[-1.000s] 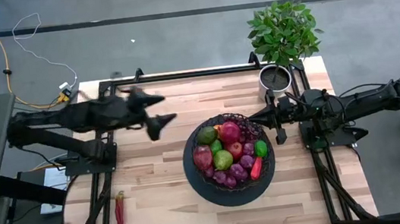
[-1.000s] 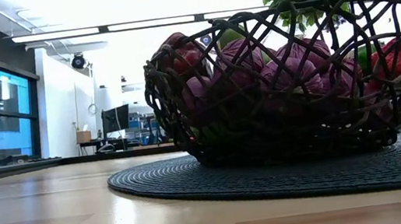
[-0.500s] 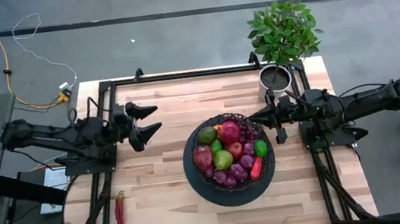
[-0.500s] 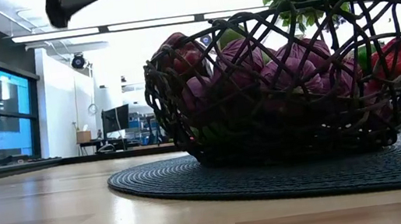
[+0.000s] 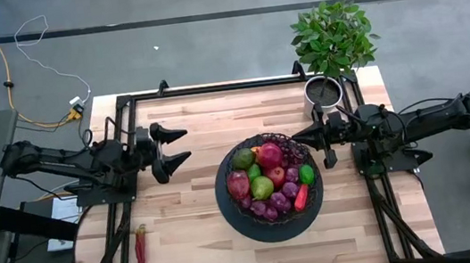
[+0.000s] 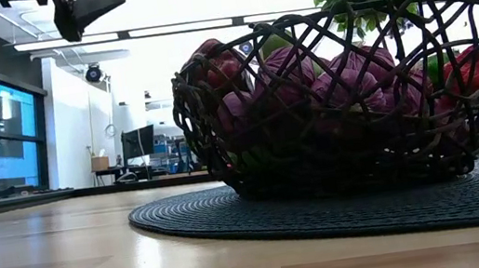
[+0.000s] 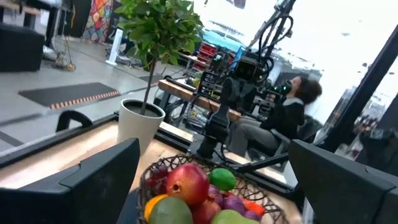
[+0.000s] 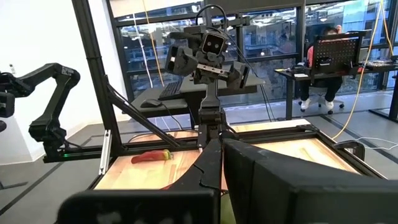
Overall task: Build produce basket
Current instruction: Put the red chili pepper into the basket
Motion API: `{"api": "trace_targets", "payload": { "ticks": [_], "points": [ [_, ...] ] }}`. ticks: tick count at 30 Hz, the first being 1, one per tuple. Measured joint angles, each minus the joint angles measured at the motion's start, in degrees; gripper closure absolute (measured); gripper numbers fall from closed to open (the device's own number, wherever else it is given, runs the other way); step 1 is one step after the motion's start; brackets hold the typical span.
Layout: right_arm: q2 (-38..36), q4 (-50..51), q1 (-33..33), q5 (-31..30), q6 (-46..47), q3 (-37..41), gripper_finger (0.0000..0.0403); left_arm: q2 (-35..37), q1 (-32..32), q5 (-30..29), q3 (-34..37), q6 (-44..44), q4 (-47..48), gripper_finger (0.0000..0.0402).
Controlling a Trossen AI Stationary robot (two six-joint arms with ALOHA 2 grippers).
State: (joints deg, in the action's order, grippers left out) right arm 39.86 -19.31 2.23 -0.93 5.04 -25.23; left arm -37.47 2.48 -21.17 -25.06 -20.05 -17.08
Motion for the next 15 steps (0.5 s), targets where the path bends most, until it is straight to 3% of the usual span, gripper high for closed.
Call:
{"api": "trace_targets", "payload": {
  "ticks": [15],
  "points": [
    [0.0,0.2,0.0,0.0,0.0,0.0,0.0403,0.0,0.0,0.0,0.0,4.6,0.1,0.0002]
  ]
}}
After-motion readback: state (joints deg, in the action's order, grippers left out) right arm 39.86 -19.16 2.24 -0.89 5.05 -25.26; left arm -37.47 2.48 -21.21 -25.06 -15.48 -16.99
